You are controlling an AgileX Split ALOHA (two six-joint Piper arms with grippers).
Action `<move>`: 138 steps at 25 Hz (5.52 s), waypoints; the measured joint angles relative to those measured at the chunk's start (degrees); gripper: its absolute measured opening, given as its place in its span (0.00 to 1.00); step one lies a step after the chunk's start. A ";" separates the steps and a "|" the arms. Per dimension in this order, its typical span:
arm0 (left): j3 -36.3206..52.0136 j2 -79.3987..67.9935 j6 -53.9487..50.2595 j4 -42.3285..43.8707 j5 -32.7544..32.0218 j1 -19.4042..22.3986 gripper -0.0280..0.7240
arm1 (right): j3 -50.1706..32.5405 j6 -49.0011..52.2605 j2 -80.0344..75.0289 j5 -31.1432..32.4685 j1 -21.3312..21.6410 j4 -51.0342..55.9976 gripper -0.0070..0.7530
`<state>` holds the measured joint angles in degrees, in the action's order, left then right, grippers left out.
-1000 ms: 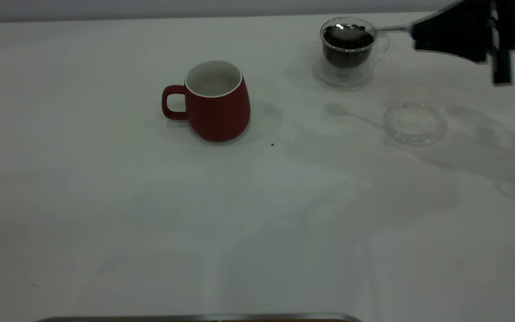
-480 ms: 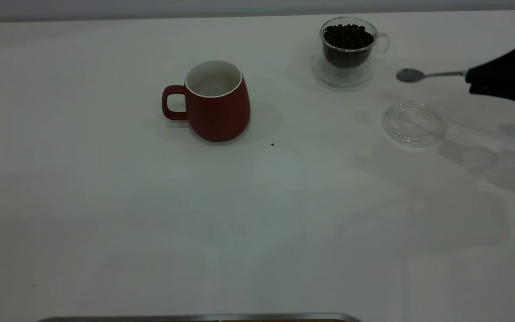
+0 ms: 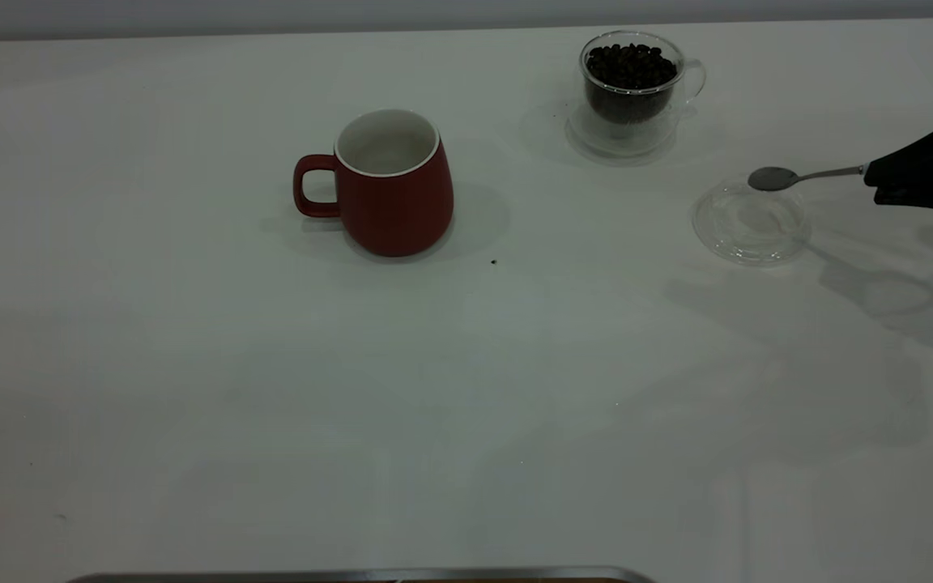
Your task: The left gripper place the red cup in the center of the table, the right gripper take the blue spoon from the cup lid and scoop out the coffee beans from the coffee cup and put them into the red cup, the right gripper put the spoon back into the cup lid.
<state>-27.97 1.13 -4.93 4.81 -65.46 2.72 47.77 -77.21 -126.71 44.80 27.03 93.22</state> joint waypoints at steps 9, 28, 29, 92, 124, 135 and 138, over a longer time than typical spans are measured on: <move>0.00 0.00 0.00 0.00 0.00 0.00 0.80 | 0.00 -2.62 -4.19 0.98 0.00 3.30 0.13; 0.00 0.00 0.17 0.00 0.00 0.00 0.80 | 2.86 -10.54 -13.50 7.68 0.00 9.75 0.13; 0.00 0.00 0.17 0.00 0.00 0.00 0.80 | 3.30 -10.69 -13.95 8.12 0.00 9.75 0.13; 0.00 0.00 0.15 0.00 0.00 0.00 0.80 | 6.11 6.45 -6.93 1.23 2.28 -13.86 0.54; 0.00 0.00 -0.01 0.00 0.00 0.00 0.80 | -1.29 44.14 85.59 12.63 -12.78 -59.27 0.54; 0.00 0.00 -0.01 0.00 0.00 0.00 0.80 | -3.28 51.69 100.34 20.08 -16.34 -68.46 0.50; 0.00 0.00 -0.01 0.00 0.00 0.00 0.80 | -5.25 56.14 108.70 20.08 -21.06 -72.29 0.49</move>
<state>-27.97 1.13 -4.94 4.81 -65.46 2.72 42.52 -21.07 -18.01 64.88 5.97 20.93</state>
